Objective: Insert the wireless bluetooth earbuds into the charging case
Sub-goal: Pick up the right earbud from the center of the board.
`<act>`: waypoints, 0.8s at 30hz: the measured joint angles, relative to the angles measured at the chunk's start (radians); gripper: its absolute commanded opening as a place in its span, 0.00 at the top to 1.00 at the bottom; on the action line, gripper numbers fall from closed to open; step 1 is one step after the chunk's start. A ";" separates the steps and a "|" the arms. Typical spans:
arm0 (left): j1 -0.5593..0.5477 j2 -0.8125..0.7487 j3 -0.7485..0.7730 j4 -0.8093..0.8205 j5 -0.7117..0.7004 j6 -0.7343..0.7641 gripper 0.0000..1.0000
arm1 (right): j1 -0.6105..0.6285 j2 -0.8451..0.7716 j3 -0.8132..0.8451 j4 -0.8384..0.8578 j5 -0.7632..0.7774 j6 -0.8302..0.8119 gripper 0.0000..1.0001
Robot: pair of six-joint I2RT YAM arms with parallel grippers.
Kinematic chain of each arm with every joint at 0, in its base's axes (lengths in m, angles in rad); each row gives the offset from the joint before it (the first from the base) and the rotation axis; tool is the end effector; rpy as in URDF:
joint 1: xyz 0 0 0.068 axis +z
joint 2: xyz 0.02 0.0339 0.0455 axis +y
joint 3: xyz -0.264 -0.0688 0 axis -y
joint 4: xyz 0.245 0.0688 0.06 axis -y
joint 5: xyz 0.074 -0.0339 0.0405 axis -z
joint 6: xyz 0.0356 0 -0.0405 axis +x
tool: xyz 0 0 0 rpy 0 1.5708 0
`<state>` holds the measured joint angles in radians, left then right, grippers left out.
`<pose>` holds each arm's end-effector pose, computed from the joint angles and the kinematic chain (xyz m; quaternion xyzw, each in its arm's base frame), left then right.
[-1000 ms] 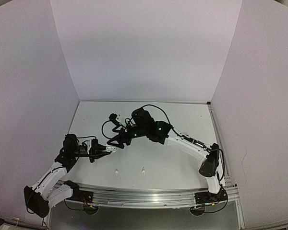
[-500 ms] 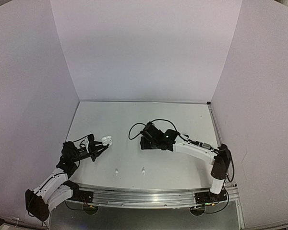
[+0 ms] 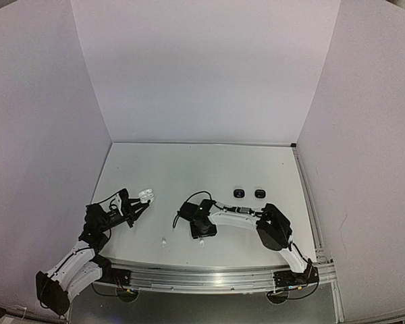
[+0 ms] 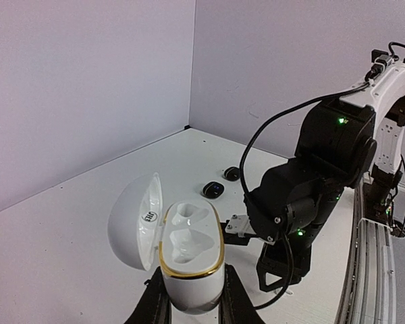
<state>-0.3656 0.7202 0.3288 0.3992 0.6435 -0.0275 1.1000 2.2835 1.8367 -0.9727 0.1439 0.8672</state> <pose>0.1543 -0.0819 0.2504 0.3337 0.6209 -0.3500 0.6170 0.2114 0.4040 0.1535 -0.1101 0.9885 0.0230 0.1014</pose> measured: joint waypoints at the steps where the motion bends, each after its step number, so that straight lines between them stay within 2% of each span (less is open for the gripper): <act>1: 0.000 0.000 -0.002 0.003 -0.001 0.000 1.00 | 0.004 0.007 0.004 -0.004 -0.013 0.001 0.53; 7: 0.000 0.005 -0.009 0.013 -0.001 -0.001 1.00 | 0.024 0.032 0.017 -0.018 -0.067 -0.001 0.61; 19: 0.000 0.007 -0.009 0.013 0.000 0.000 1.00 | 0.036 0.040 0.027 -0.035 -0.078 -0.008 0.75; 24: 0.000 0.007 -0.009 0.012 0.000 0.001 1.00 | 0.042 0.055 0.054 -0.056 -0.077 -0.022 0.89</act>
<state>-0.3656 0.7273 0.3199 0.4113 0.6438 -0.0269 1.1418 2.3388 1.8909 -1.0291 0.0672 0.8455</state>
